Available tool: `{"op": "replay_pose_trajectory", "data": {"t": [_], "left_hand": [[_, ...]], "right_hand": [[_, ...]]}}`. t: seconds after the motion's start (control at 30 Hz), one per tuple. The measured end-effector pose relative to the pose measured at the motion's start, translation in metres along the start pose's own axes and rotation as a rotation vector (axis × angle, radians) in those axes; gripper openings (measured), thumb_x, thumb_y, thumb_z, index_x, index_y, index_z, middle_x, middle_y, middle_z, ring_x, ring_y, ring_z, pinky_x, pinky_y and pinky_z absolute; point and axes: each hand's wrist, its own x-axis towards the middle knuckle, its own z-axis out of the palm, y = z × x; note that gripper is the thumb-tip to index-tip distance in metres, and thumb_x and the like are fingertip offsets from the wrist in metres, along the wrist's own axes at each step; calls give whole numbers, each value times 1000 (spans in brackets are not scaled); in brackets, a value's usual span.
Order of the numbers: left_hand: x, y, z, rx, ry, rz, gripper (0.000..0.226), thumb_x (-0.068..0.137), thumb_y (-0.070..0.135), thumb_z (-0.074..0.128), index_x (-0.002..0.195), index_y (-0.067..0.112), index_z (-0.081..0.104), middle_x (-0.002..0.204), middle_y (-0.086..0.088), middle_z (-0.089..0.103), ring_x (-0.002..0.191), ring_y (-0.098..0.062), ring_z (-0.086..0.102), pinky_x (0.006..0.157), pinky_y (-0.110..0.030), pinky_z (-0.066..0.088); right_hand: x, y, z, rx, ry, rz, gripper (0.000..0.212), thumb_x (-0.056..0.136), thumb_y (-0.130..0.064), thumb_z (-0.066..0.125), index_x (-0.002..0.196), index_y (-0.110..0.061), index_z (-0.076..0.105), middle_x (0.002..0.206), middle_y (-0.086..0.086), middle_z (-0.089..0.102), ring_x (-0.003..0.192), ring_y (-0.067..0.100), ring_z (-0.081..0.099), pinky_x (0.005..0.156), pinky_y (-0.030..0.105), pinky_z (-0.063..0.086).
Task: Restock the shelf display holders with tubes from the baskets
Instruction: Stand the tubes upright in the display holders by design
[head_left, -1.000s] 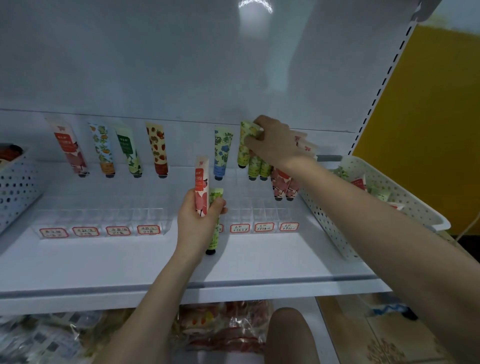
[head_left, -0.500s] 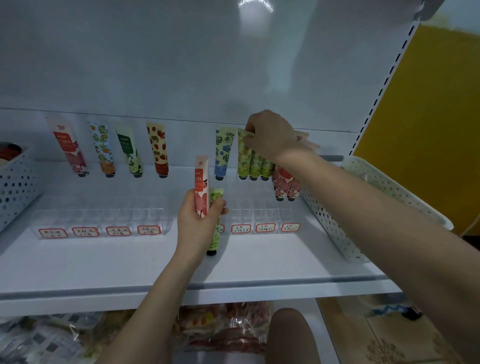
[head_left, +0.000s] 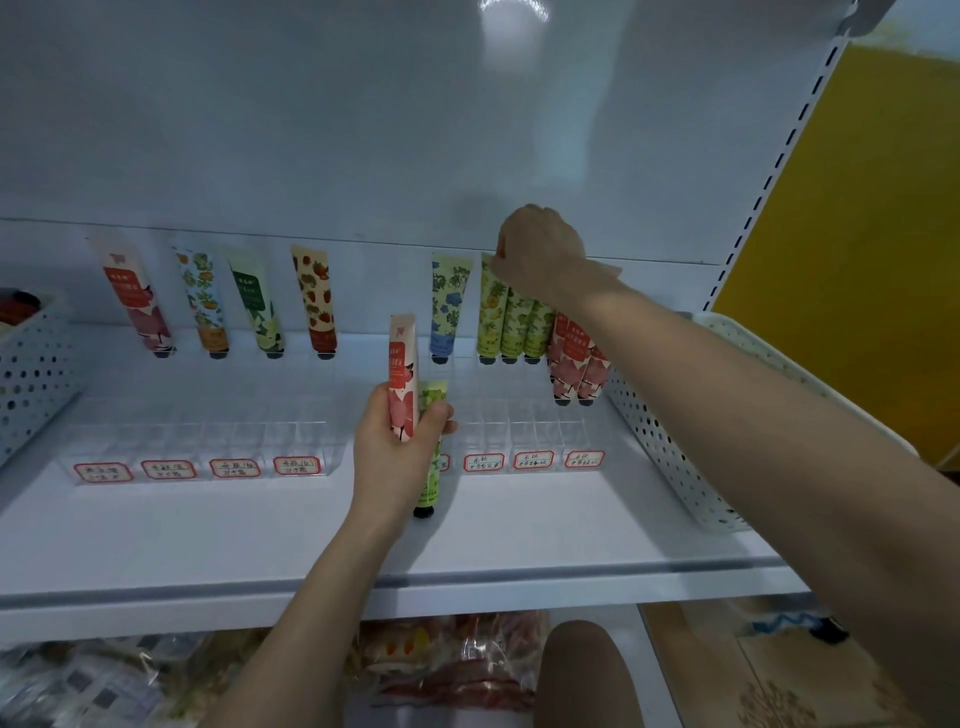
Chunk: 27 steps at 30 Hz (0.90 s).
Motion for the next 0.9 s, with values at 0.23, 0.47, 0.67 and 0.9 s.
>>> {"op": "replay_pose_trajectory", "data": {"t": [0.23, 0.47, 0.67, 0.9], "left_hand": [[-1, 1, 0, 14, -8, 2, 14, 90, 12, 58, 90, 24, 51, 91, -5, 66, 67, 3, 65, 57, -10, 49], [-4, 8, -4, -89, -50, -69, 14, 89, 6, 57, 96, 17, 55, 91, -5, 69, 73, -7, 69, 55, -18, 53], [-8, 25, -6, -81, -19, -20, 14, 85, 9, 63, 87, 22, 58, 80, 2, 62, 75, -10, 60, 65, -19, 49], [-11, 54, -1, -166, -86, 46, 19, 77, 5, 70, 87, 19, 61, 80, 6, 67, 80, -9, 64, 76, -19, 51]], "right_hand": [[0, 2, 2, 15, 16, -3, 18, 92, -7, 47, 103, -6, 62, 113, 10, 56, 106, 26, 53, 75, 28, 39], [-2, 14, -1, 204, 43, -44, 24, 90, -23, 56, 106, -6, 64, 114, 8, 59, 107, 23, 54, 82, 25, 43], [-43, 24, -25, 616, 305, -8, 21, 93, -14, 50, 103, -5, 66, 95, 3, 65, 85, 12, 57, 73, 12, 45], [-135, 29, -4, 847, -116, -52, 11, 91, -16, 57, 86, -14, 66, 82, 2, 68, 67, 0, 60, 62, 11, 48]]}}
